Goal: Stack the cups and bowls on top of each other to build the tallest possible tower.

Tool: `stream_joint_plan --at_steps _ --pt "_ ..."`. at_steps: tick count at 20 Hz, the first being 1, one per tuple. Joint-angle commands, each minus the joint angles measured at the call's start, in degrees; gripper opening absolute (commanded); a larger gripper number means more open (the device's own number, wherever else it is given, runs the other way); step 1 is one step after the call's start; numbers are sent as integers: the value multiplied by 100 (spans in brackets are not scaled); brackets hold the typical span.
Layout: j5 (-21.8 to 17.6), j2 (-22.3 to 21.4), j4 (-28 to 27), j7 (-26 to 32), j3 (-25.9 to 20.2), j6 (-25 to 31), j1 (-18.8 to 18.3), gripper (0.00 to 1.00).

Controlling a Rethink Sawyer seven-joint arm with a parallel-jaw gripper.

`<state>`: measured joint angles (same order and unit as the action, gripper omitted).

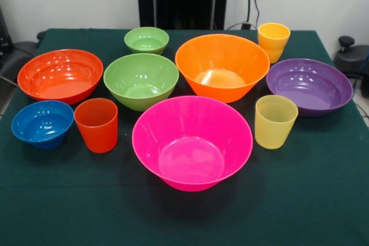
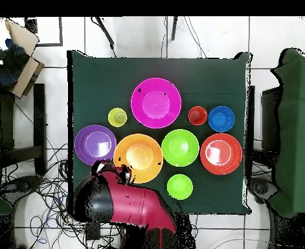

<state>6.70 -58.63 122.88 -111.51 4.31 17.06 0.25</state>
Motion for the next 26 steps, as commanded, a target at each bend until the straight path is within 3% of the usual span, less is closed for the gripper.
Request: stream_joint_plan --at_steps 1,5,10,16,22,26 --pt "-91 364 -81 -631 -262 -46 -151 100" --pt "-61 462 -92 -681 -258 -37 -120 100" --pt "-157 1014 214 -682 -755 -982 -501 100" --pt "-224 1578 120 -835 -702 -1469 -375 100" --pt "-273 1814 61 -632 -1220 -1553 -683 100" --pt "-110 2001 -143 -759 -1025 -1600 -465 100"
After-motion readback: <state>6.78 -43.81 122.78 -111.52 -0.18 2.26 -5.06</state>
